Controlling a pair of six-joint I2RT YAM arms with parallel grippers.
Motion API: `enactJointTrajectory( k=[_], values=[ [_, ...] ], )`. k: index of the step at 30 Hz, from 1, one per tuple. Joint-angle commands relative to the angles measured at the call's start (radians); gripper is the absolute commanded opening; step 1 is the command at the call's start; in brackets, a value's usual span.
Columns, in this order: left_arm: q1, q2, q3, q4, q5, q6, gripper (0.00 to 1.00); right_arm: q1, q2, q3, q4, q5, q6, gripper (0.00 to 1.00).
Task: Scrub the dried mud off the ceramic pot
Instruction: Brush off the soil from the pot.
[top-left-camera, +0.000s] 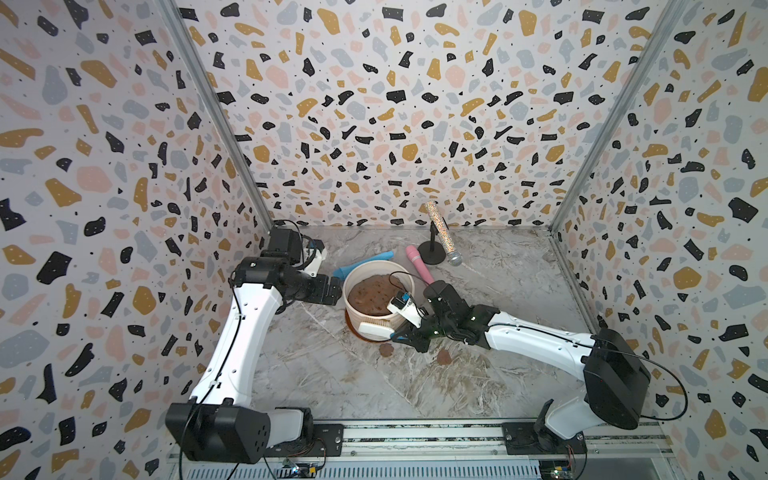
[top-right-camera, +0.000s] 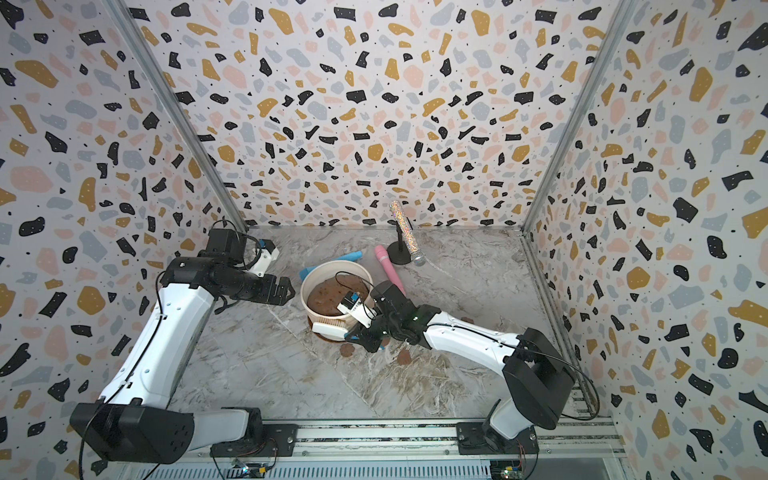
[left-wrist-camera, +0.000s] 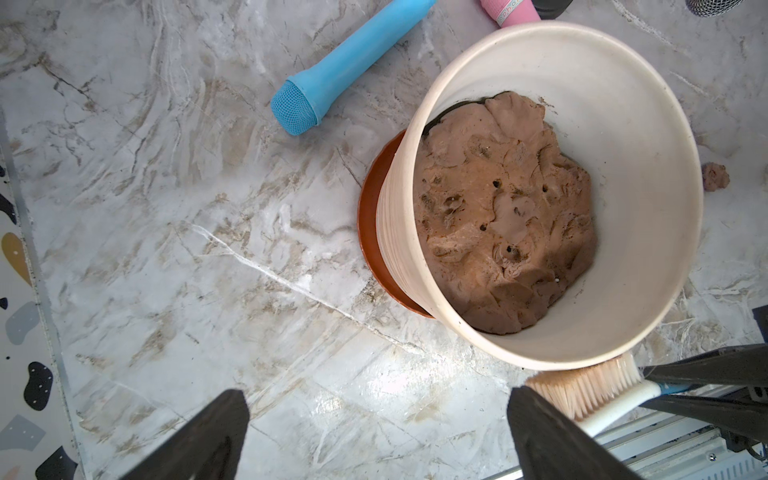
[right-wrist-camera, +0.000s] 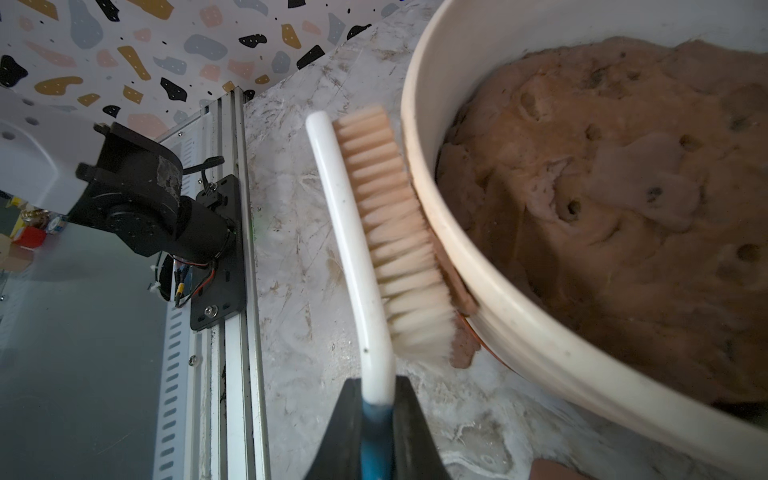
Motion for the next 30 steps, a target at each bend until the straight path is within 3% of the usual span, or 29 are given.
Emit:
enactJointTrajectory(
  k=[1, 11, 18, 24, 27, 30],
  values=[
    [0.004, -0.020, -0.013, 0.027, 0.003, -0.002, 1.00, -0.060, -0.068, -0.081, 0.013, 0.086, 0.092, 0.00],
    [0.004, -0.020, -0.039, 0.043, 0.035, 0.002, 1.00, -0.110, -0.254, -0.277, 0.030, 0.109, 0.092, 0.00],
    [0.005, -0.031, -0.048, 0.051, 0.023, 0.012, 1.00, -0.109, -0.522, -0.384, -0.215, 0.096, 0.077, 0.00],
    [0.012, -0.038, -0.057, 0.067, -0.072, 0.042, 1.00, -0.112, -0.681, -0.376, -0.425, 0.366, 0.261, 0.00],
    [0.014, -0.045, -0.087, 0.102, -0.186, 0.064, 1.00, -0.118, -0.662, -0.321, -0.531, 0.550, 0.402, 0.00],
    [0.025, -0.046, -0.123, 0.131, -0.254, 0.083, 1.00, -0.140, -0.600, -0.254, -0.623, 0.669, 0.423, 0.00]
  ],
)
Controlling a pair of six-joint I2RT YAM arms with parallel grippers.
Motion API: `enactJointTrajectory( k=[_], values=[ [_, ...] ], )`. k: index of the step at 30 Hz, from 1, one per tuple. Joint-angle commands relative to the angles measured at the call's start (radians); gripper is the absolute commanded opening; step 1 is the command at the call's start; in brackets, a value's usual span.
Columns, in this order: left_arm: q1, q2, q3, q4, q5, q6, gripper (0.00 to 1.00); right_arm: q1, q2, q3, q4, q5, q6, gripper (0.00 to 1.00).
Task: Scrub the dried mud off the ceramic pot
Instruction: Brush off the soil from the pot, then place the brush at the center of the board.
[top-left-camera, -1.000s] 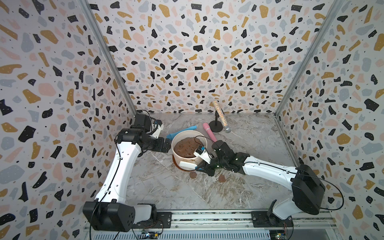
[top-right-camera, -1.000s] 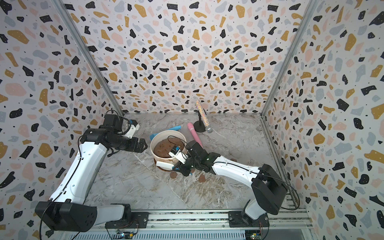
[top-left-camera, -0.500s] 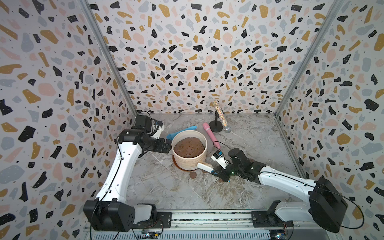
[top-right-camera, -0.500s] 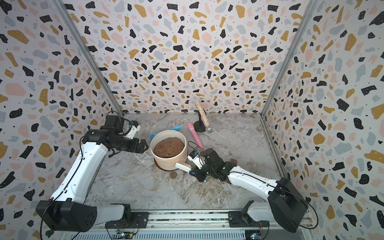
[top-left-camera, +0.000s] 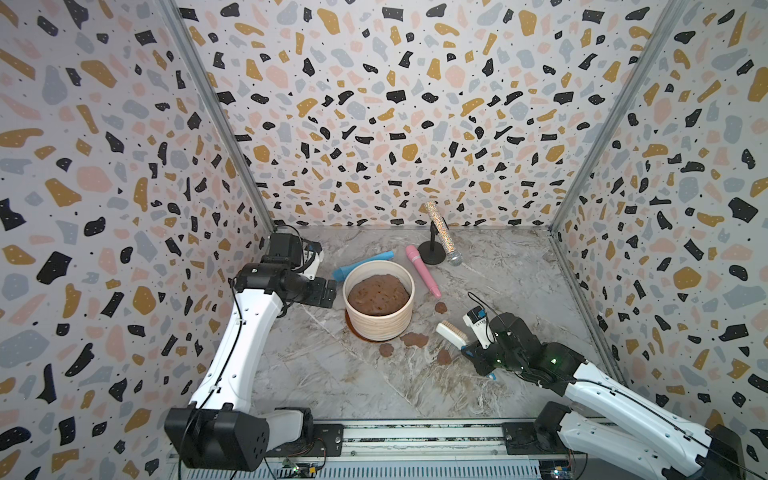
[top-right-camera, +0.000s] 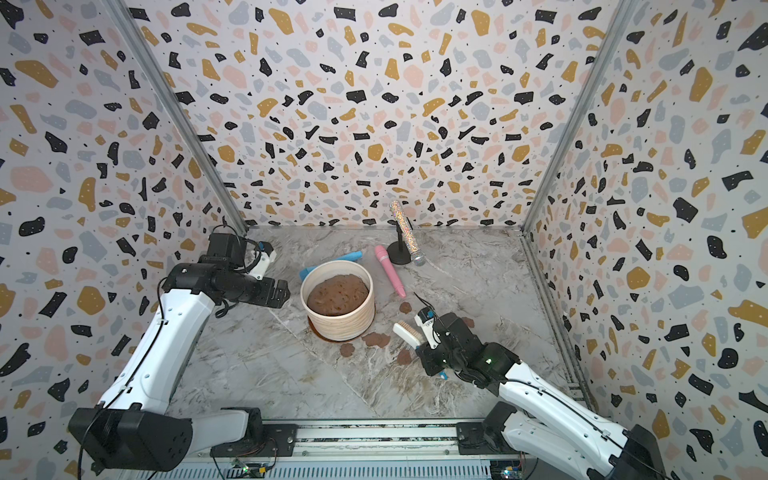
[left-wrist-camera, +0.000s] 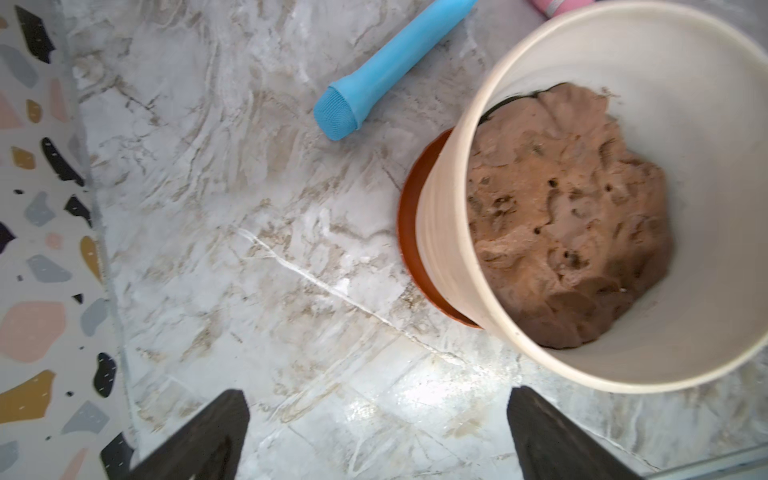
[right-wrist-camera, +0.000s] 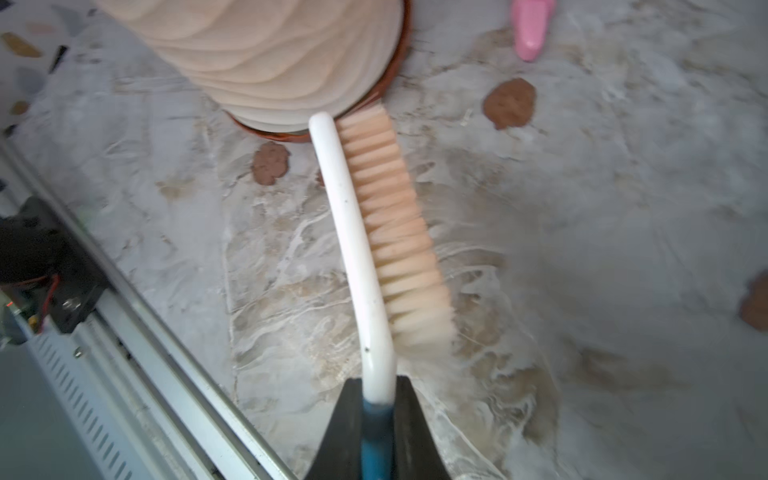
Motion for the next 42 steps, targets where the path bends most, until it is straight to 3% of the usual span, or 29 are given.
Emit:
enactJointTrajectory(
  k=[1, 8, 15, 22, 25, 31, 34, 37, 42],
  values=[
    [0.023, -0.011, -0.044, 0.059, -0.110, 0.044, 1.00, -0.035, 0.060, 0.102, -0.141, 0.190, 0.086, 0.00],
    [0.110, -0.012, -0.083, 0.076, -0.120, 0.053, 1.00, -0.188, 0.232, 0.171, -0.168, 0.128, 0.174, 0.00],
    [0.141, 0.004, -0.098, 0.051, -0.081, 0.042, 1.00, -0.191, 0.419, 0.121, -0.102, 0.154, 0.198, 0.00],
    [0.151, 0.036, -0.105, 0.057, -0.108, 0.031, 1.00, -0.184, 0.464, 0.067, -0.048, 0.143, 0.232, 0.00],
    [0.159, 0.054, -0.098, 0.050, -0.125, 0.032, 1.00, -0.185, 0.471, 0.041, -0.030, 0.123, 0.241, 0.13],
    [0.166, 0.065, -0.111, 0.054, -0.086, 0.045, 1.00, -0.185, 0.424, 0.051, -0.054, 0.129, 0.246, 0.53],
    [0.166, 0.081, -0.117, 0.047, -0.041, 0.073, 1.00, -0.187, 0.347, 0.088, -0.097, 0.179, 0.223, 0.67],
    [0.166, 0.092, -0.131, 0.067, 0.012, 0.086, 1.00, -0.197, 0.257, 0.175, -0.175, 0.266, 0.162, 0.79],
    [0.165, 0.147, -0.169, 0.146, 0.040, 0.089, 1.00, -0.219, 0.167, 0.334, -0.219, 0.464, 0.036, 0.87]
  ],
)
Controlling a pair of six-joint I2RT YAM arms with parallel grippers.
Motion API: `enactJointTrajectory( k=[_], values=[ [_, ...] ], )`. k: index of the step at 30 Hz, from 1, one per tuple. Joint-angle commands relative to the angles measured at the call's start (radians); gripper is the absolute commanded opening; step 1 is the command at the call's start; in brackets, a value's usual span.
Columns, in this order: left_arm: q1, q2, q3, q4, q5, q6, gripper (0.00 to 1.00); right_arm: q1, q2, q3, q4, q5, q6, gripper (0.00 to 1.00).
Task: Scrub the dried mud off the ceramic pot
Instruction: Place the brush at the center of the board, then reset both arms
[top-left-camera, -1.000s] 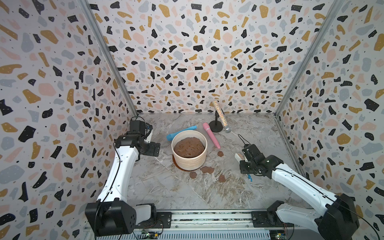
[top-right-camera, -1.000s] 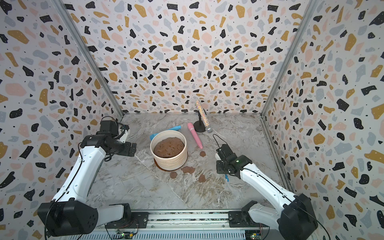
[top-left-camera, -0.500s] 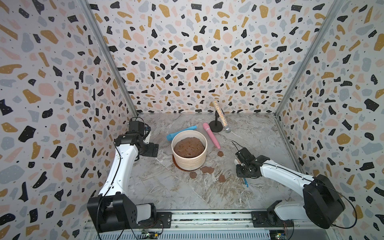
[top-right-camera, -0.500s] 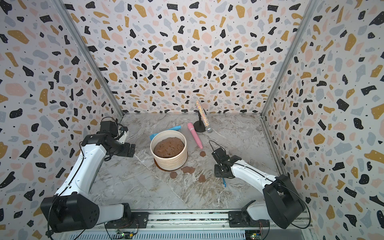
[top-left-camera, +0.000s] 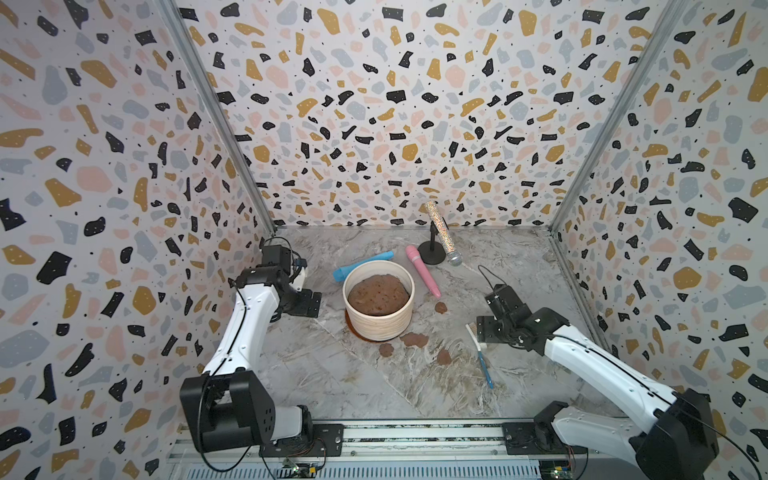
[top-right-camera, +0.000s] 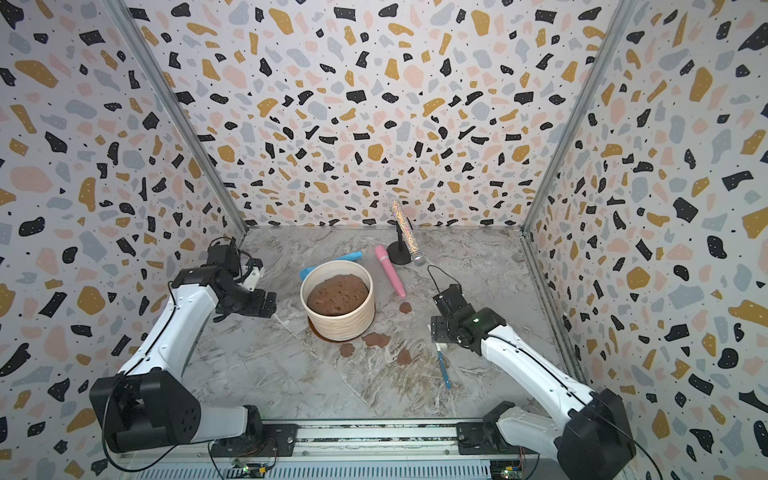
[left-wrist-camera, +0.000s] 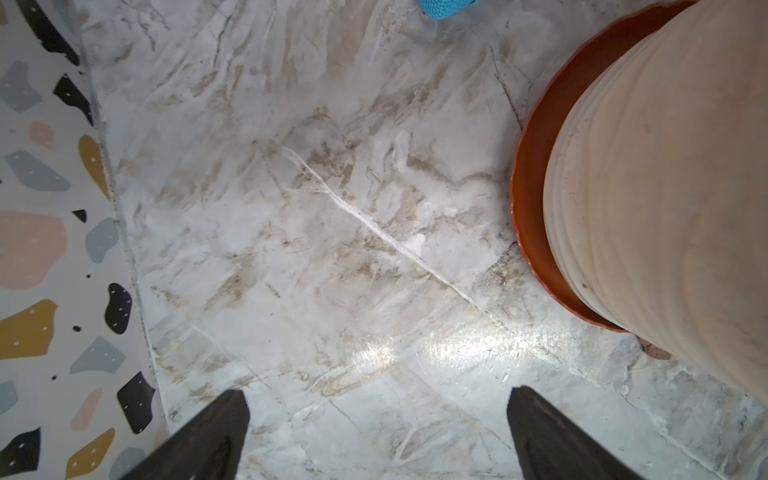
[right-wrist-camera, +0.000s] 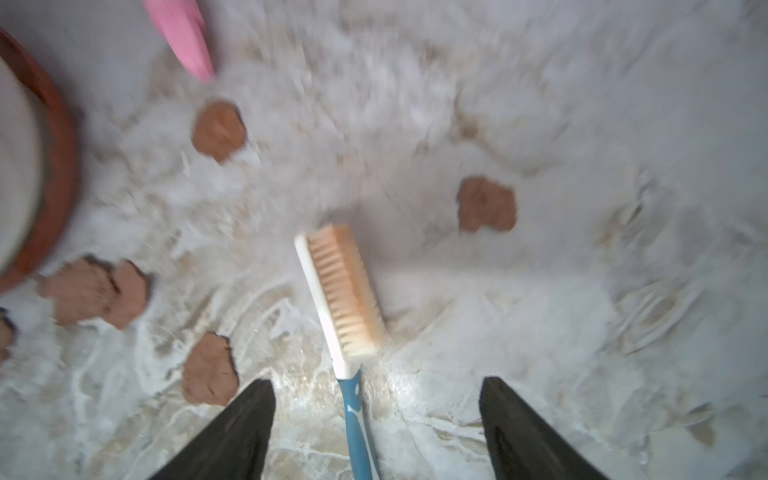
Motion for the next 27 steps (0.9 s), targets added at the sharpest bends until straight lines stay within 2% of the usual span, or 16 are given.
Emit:
enactJointTrajectory(
  k=[1, 4, 8, 10, 14, 16, 18, 20, 21, 23, 25, 26, 27],
  values=[
    [0.004, 0.040, -0.049, 0.096, 0.077, 0.018, 1.00, -0.014, -0.052, 0.101, -0.049, 0.254, -0.108, 0.87],
    [0.003, 0.064, -0.124, 0.244, 0.112, -0.009, 1.00, -0.024, -0.101, 0.088, 0.075, 0.475, -0.227, 0.89],
    [0.005, 0.087, -0.158, 0.387, 0.079, -0.023, 1.00, -0.068, -0.204, -0.090, 0.481, 0.503, -0.560, 0.99],
    [0.006, 0.098, -0.188, 0.474, 0.079, -0.046, 1.00, -0.124, -0.232, -0.162, 0.625, 0.488, -0.619, 1.00],
    [0.006, 0.115, -0.281, 0.684, 0.078, -0.119, 1.00, -0.323, -0.200, -0.222, 0.699, 0.391, -0.531, 1.00],
    [0.005, 0.096, -0.360, 0.835, 0.069, -0.151, 1.00, -0.428, -0.146, -0.259, 0.735, 0.303, -0.450, 1.00],
    [0.004, 0.077, -0.424, 0.940, 0.105, -0.164, 1.00, -0.486, -0.091, -0.297, 0.792, 0.203, -0.415, 1.00],
    [-0.008, 0.056, -0.486, 1.043, 0.109, -0.181, 1.00, -0.510, -0.018, -0.343, 0.909, 0.061, -0.452, 1.00],
    [-0.017, 0.046, -0.512, 1.094, 0.089, -0.189, 1.00, -0.512, 0.021, -0.360, 0.961, 0.028, -0.454, 1.00],
    [-0.033, 0.035, -0.557, 1.189, 0.026, -0.205, 1.00, -0.513, 0.097, -0.392, 1.066, 0.012, -0.452, 1.00],
    [-0.037, 0.038, -0.570, 1.219, 0.015, -0.228, 1.00, -0.512, 0.171, -0.440, 1.232, -0.016, -0.514, 1.00],
    [-0.039, 0.040, -0.580, 1.238, 0.021, -0.234, 1.00, -0.513, 0.200, -0.446, 1.272, -0.030, -0.537, 1.00],
    [-0.044, 0.038, -0.591, 1.259, 0.016, -0.242, 1.00, -0.513, 0.209, -0.420, 1.208, -0.017, -0.533, 1.00]
  ],
)
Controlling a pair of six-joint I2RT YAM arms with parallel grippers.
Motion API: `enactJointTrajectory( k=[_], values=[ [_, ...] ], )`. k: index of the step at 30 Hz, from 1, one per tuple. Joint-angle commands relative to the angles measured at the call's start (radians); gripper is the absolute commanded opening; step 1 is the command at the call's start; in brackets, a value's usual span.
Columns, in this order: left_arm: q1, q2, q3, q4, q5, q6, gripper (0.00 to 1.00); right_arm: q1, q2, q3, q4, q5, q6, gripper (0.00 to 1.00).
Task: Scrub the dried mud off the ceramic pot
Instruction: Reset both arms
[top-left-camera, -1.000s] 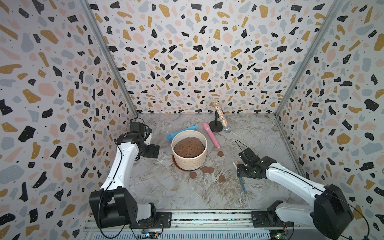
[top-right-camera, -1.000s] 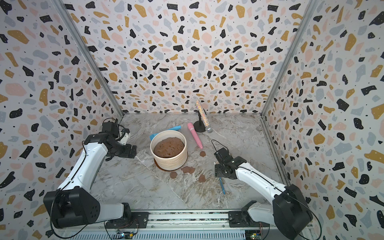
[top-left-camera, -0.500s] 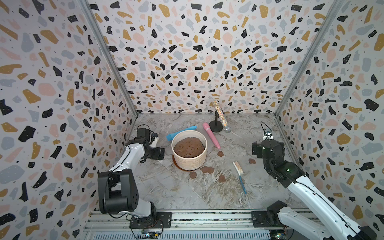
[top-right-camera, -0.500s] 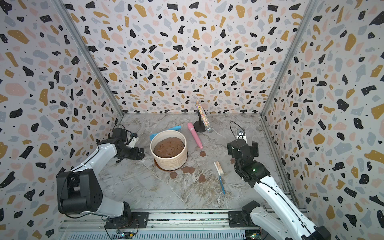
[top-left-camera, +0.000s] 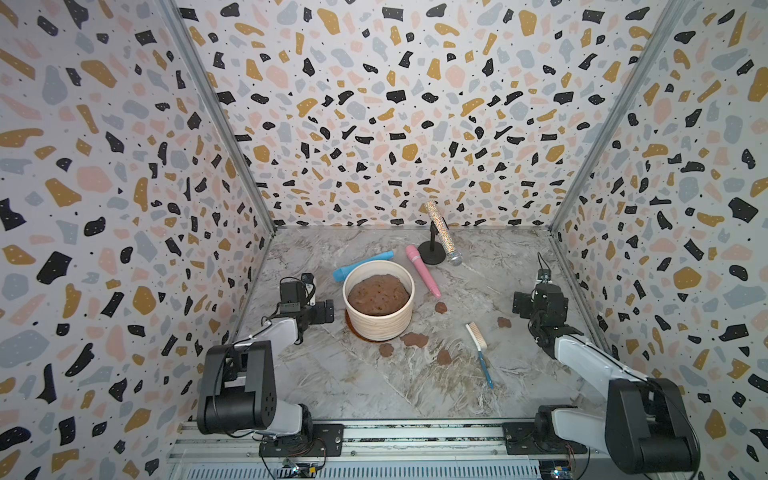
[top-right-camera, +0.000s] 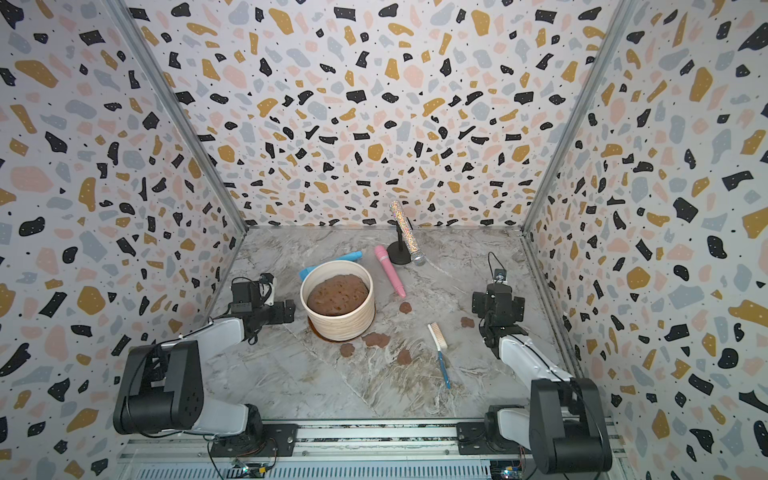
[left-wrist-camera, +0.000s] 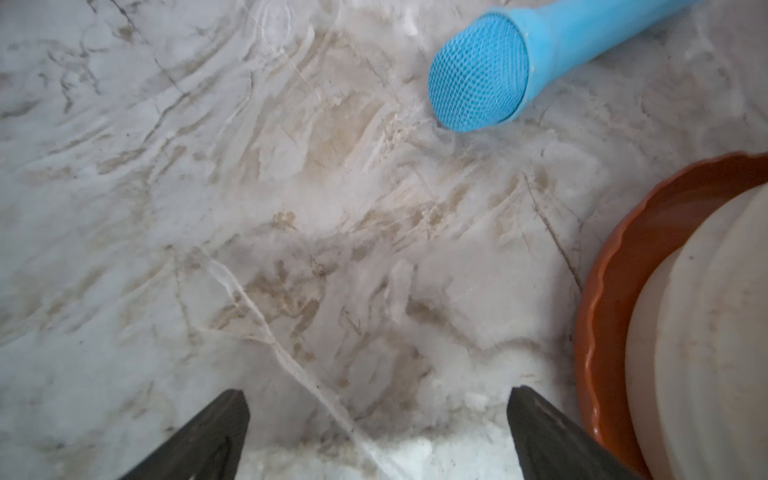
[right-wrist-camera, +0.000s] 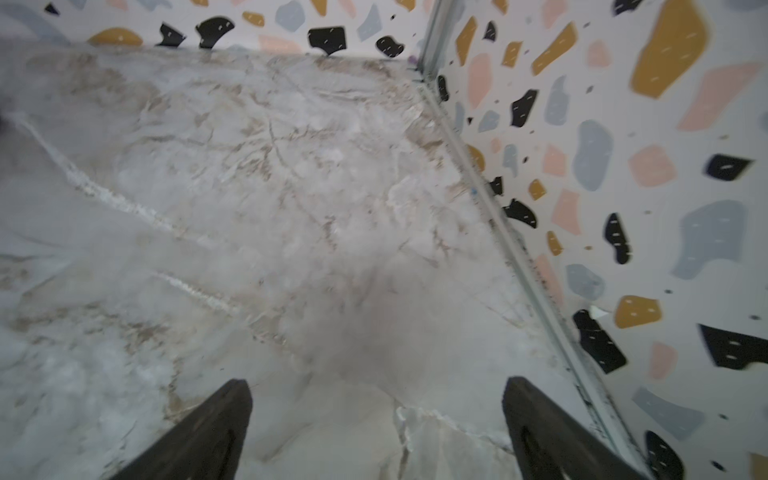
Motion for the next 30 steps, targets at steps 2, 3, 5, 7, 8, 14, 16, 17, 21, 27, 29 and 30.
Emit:
enactJointTrajectory(
  k=[2, 3, 5, 7, 8, 14, 16, 17, 21, 27, 29, 30],
  values=[
    [-0.031, -0.029, -0.036, 0.224, -0.053, -0.058, 1.00, -0.004, 0.030, 0.028, 0.148, -0.093, -0.055, 1.00],
    [-0.051, -0.028, -0.048, 0.254, -0.077, -0.061, 1.00, -0.005, 0.037, 0.031, 0.154, -0.123, -0.070, 1.00],
    [-0.115, -0.007, -0.060, 0.309, -0.148, -0.023, 1.00, -0.004, 0.047, 0.030, 0.152, -0.183, -0.083, 1.00],
    [-0.176, 0.005, -0.039, 0.279, -0.254, 0.008, 1.00, -0.005, 0.070, -0.016, 0.230, -0.179, -0.078, 1.00],
    [-0.179, 0.005, -0.049, 0.299, -0.256, 0.012, 1.00, -0.005, 0.093, -0.068, 0.337, -0.169, -0.075, 1.00],
    [-0.197, -0.009, -0.081, 0.343, -0.254, 0.037, 1.00, -0.008, 0.222, -0.139, 0.578, -0.229, -0.102, 1.00],
    [-0.207, -0.018, -0.108, 0.381, -0.273, 0.042, 1.00, -0.007, 0.216, -0.140, 0.557, -0.234, -0.104, 1.00],
    [-0.209, -0.025, -0.128, 0.412, -0.277, 0.041, 1.00, -0.008, 0.214, -0.142, 0.569, -0.236, -0.105, 1.00],
    [-0.209, -0.035, -0.174, 0.494, -0.280, 0.040, 1.00, -0.007, 0.229, -0.152, 0.612, -0.266, -0.116, 1.00],
    [-0.207, -0.004, -0.303, 0.768, -0.236, 0.055, 1.00, -0.008, 0.215, -0.133, 0.548, -0.255, -0.108, 1.00],
    [-0.206, -0.028, -0.281, 0.679, -0.234, 0.048, 1.00, -0.009, 0.226, -0.135, 0.572, -0.252, -0.108, 1.00],
    [-0.206, -0.020, -0.285, 0.697, -0.236, 0.047, 1.00, -0.009, 0.221, -0.133, 0.555, -0.248, -0.105, 1.00]
  ],
)
